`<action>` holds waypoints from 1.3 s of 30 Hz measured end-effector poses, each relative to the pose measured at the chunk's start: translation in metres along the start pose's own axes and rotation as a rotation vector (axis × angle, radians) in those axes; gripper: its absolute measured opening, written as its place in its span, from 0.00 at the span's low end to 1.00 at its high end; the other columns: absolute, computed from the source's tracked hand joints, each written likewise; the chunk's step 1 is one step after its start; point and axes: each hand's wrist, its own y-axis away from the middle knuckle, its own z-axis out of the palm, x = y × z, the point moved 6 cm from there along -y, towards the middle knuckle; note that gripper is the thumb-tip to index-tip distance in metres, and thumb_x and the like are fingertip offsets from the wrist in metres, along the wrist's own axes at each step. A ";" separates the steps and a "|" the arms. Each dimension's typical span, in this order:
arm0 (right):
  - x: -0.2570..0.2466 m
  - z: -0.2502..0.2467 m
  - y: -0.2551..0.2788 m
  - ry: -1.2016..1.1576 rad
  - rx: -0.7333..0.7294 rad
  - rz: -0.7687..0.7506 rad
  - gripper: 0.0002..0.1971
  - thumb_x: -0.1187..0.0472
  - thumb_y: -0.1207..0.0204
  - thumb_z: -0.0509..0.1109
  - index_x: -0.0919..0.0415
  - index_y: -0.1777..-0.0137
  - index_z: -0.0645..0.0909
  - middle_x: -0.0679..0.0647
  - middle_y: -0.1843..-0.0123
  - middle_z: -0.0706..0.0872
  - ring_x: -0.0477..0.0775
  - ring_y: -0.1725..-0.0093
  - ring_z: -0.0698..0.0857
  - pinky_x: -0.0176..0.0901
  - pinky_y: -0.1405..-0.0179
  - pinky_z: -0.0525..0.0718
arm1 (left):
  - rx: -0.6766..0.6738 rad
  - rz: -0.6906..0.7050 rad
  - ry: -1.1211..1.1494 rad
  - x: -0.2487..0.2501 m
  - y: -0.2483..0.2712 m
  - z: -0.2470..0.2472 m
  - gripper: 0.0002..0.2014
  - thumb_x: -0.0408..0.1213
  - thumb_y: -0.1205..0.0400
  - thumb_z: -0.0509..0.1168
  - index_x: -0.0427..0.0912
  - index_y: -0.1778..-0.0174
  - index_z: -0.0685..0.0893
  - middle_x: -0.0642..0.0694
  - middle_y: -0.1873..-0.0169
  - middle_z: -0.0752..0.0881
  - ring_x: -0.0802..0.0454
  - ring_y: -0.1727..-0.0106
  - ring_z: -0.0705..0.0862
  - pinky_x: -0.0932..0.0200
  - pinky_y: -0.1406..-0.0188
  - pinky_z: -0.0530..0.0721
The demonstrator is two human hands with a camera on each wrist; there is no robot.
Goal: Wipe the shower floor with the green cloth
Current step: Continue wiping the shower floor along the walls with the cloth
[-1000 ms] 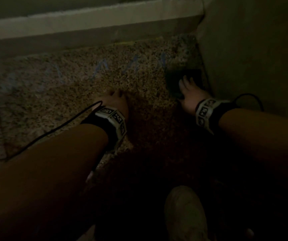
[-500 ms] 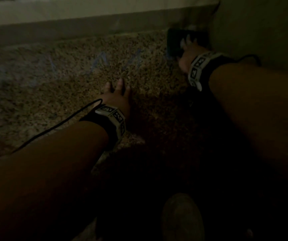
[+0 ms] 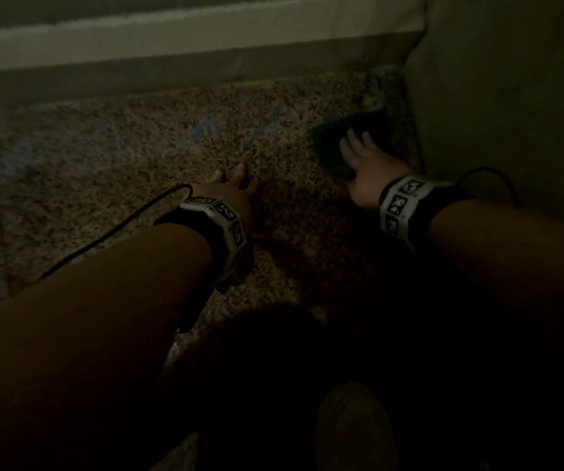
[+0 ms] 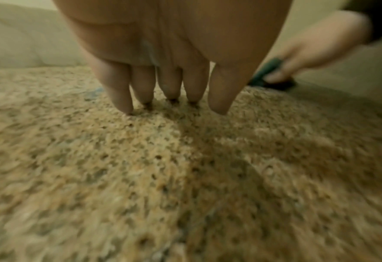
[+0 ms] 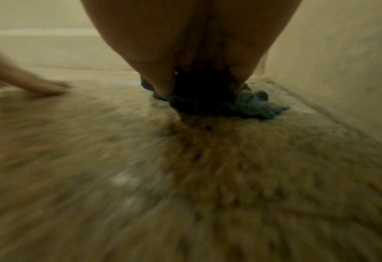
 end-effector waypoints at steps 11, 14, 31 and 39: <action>-0.027 -0.050 -0.076 -0.043 0.030 0.034 0.28 0.57 0.10 0.47 0.61 0.16 0.40 0.60 0.15 0.38 0.66 0.17 0.42 0.61 0.21 0.54 | -0.025 0.028 -0.018 -0.011 0.004 0.005 0.45 0.54 0.20 0.63 0.59 0.19 0.34 0.51 0.19 0.30 0.44 0.17 0.40 0.37 0.22 0.60; -0.029 -0.056 -0.080 0.009 0.035 0.061 0.30 0.54 0.11 0.49 0.63 0.16 0.39 0.62 0.15 0.39 0.67 0.17 0.43 0.58 0.22 0.51 | 0.023 -0.003 -0.013 -0.021 0.006 0.017 0.47 0.57 0.21 0.64 0.65 0.21 0.32 0.50 0.20 0.28 0.39 0.18 0.35 0.36 0.22 0.54; -0.045 -0.002 -0.002 -0.030 -0.066 -0.045 0.29 0.55 0.11 0.49 0.56 0.15 0.41 0.51 0.15 0.36 0.57 0.16 0.41 0.51 0.18 0.49 | -0.009 -0.019 0.000 -0.024 0.017 0.023 0.44 0.47 0.17 0.64 0.63 0.19 0.35 0.50 0.19 0.31 0.36 0.17 0.42 0.41 0.34 0.77; -0.073 -0.062 -0.059 -0.008 0.038 0.062 0.28 0.56 0.11 0.46 0.65 0.16 0.42 0.62 0.15 0.41 0.67 0.17 0.45 0.55 0.22 0.53 | -0.008 -0.026 0.025 -0.028 0.016 0.026 0.43 0.45 0.17 0.62 0.64 0.20 0.34 0.51 0.20 0.30 0.38 0.17 0.40 0.40 0.37 0.79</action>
